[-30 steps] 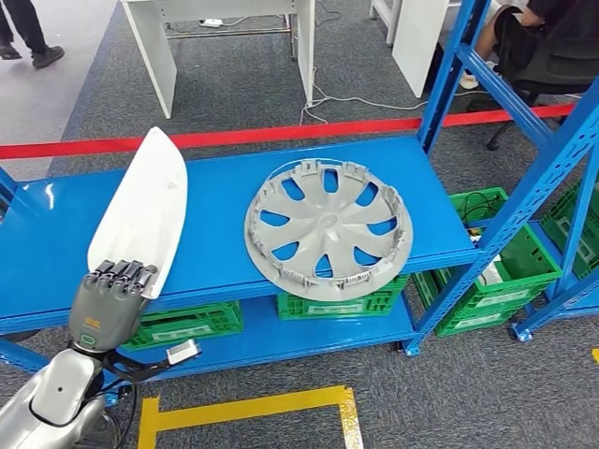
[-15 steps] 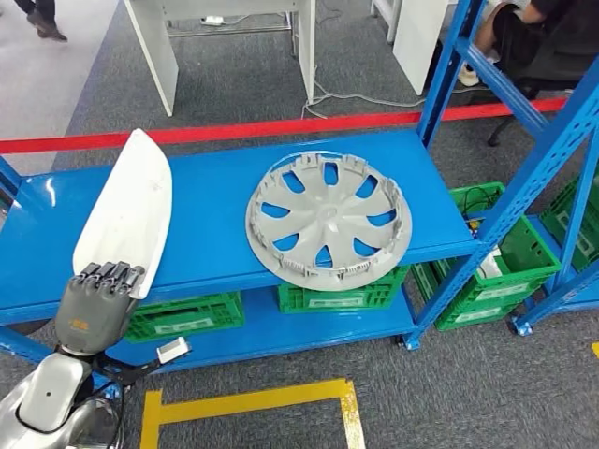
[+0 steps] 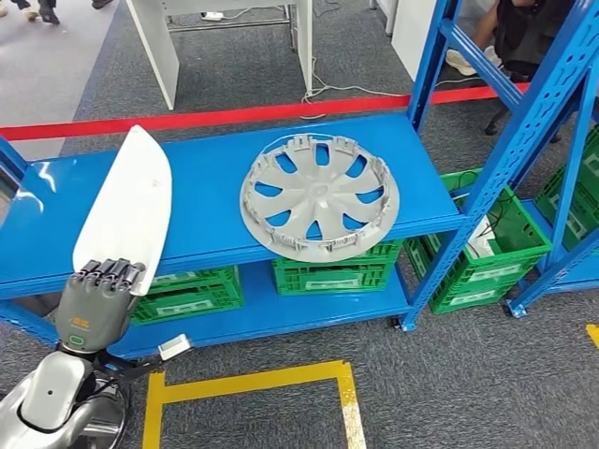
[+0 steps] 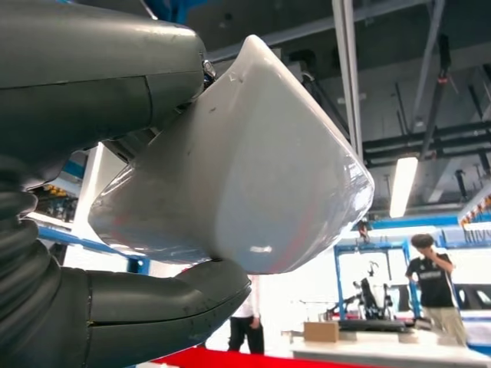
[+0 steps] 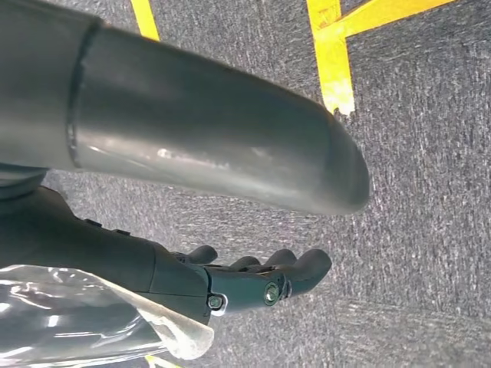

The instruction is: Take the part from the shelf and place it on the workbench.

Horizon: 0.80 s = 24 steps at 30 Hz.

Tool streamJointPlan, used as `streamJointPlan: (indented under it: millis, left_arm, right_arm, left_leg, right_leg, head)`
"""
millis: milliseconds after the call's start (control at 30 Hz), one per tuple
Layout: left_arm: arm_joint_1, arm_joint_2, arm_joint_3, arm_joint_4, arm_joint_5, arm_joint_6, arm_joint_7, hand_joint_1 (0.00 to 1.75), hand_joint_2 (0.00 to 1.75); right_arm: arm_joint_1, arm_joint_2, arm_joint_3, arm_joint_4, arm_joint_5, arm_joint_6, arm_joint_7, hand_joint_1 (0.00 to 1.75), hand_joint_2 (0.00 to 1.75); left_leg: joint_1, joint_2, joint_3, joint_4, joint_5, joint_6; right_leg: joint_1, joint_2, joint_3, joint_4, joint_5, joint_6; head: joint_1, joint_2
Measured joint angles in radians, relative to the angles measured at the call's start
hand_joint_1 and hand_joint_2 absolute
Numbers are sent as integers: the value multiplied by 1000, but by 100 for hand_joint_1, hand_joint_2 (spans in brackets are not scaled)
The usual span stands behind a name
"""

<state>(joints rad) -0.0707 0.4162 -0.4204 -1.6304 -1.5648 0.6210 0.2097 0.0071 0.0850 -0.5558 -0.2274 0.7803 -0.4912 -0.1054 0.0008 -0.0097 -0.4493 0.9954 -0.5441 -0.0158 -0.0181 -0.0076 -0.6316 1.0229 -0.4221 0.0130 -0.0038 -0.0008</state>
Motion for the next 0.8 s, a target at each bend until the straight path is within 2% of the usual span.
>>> streamJointPlan:
  millis: [33,100,133,167,200,233,267,300,333,367,400,433,467,500,533,600,633,667,700,767,800]
  left_arm:
    - [-5,0,-3,0,0,-1,2,175,175]
    - [-12,0,-10,0,0,-3,4,175,175]
    - [-16,0,-13,0,0,-4,5,175,175]
    - [-19,0,-17,0,0,-5,5,175,175]
    - [-21,-1,-20,0,0,-5,5,175,175]
    - [-22,-2,-22,0,0,-5,5,175,175]
    - [-22,-2,-25,0,0,-5,5,175,175]
    - [-22,-3,-27,0,0,-5,6,175,175]
    - [-22,-3,-30,1,0,-5,7,175,175]
    - [-23,-3,-34,1,0,-5,10,175,175]
    - [-24,-4,-37,2,0,-5,14,175,175]
    - [-26,-4,-41,3,0,-5,18,175,175]
    - [-29,-3,-45,4,0,-4,23,175,175]
    - [-32,-3,-49,4,0,-3,27,175,175]
    - [-34,-3,-52,5,0,-2,30,175,175]
    - [-38,-2,-59,7,0,-1,33,175,175]
    - [-39,-1,-63,8,0,0,34,175,175]
    - [-39,-1,-67,10,0,1,34,175,175]
    - [-40,0,-70,12,0,1,34,175,175]
    - [-40,-1,-78,16,0,2,33,175,175]
    - [-41,-2,-82,19,0,2,32,175,175]
  right_arm:
    - [-2,0,1,0,1,0,0,0,0]
    - [-5,0,2,0,3,0,0,0,0]
    - [-6,0,2,0,4,0,0,0,0]
    - [-6,0,3,0,5,0,1,0,0]
    - [-7,1,3,0,5,0,1,0,0]
    - [-7,1,3,0,6,0,1,0,0]
    - [-7,1,4,0,7,0,1,0,0]
    - [-8,1,4,0,6,2,0,0,0]
    - [-8,1,4,0,4,7,-3,0,0]
    - [-9,1,4,0,0,16,-8,0,0]
    - [-11,1,3,0,-6,29,-16,0,0]
    - [-15,1,3,0,-13,44,-25,0,0]
    - [-20,1,3,0,-20,60,-35,0,0]
    - [-25,1,2,0,-27,73,-45,0,0]
    - [-29,1,1,1,-32,84,-54,0,0]
    - [-34,3,-1,1,-44,103,-71,0,0]
    - [-36,5,-3,1,-49,114,-81,0,0]
    - [-40,7,-4,1,-53,125,-90,0,0]
    - [-44,9,-6,1,-55,135,-100,0,0]
    - [-54,12,-8,1,-55,151,-116,0,0]
    - [-58,14,-8,1,-52,158,-121,0,0]
  left_leg:
    - [-4,0,5,-17,-3,5]
    - [-5,2,-7,-23,14,20]
    - [-4,4,-17,-25,26,29]
    - [-2,6,-28,-29,40,37]
    - [0,8,-42,-29,52,43]
    - [-1,9,-58,-29,64,47]
    - [-3,9,-74,-27,76,48]
    - [-4,9,-91,-25,89,48]
    - [-5,9,-109,-23,100,47]
    - [-5,9,-126,-18,110,44]
    - [-4,9,-141,-12,118,41]
    - [-5,9,-155,-4,125,36]
    - [-6,9,-167,4,132,31]
    - [-7,10,-175,11,139,26]
    - [-7,11,-181,14,147,21]
    - [-4,11,-186,17,158,11]
    - [-2,10,-191,25,145,4]
    - [0,9,-198,48,114,-2]
    - [2,9,-210,90,67,-7]
    - [6,9,-234,213,-29,-15]
    - [8,9,-237,266,-50,-18]
  right_leg:
    - [-1,0,-2,-3,9,6]
    - [-2,1,-6,-8,21,19]
    - [-2,2,-15,1,4,23]
    - [-2,4,-27,26,-30,27]
    - [-2,5,-44,72,-81,29]
    - [-2,6,-63,135,-133,31]
    - [-2,6,-76,199,-167,33]
    - [-2,6,-80,249,-180,35]
    - [-1,6,-70,270,-169,36]
    - [-1,6,-41,254,-142,36]
    - [-2,6,5,203,-115,35]
    - [-1,6,60,132,-105,33]
    - [-1,8,112,59,-108,31]
    - [1,9,145,6,-119,29]
    - [3,10,158,-22,-131,25]
    - [4,8,146,-28,-124,12]
    - [3,5,137,-28,-116,2]
    - [2,2,128,-29,-105,-8]
    - [1,0,118,-30,-94,-15]
    - [2,-1,93,-28,-69,-21]
    - [2,-2,77,-26,-55,-20]
  head:
    - [0,0]
    - [-1,0]
    - [0,0]
    - [1,0]
    - [3,0]
    - [5,0]
    - [5,0]
    - [6,0]
    - [6,0]
    - [6,0]
    - [6,0]
    - [6,0]
    - [6,0]
    - [5,0]
    - [5,0]
    - [6,0]
    - [6,0]
    - [6,0]
    - [5,0]
    - [4,0]
    - [3,0]
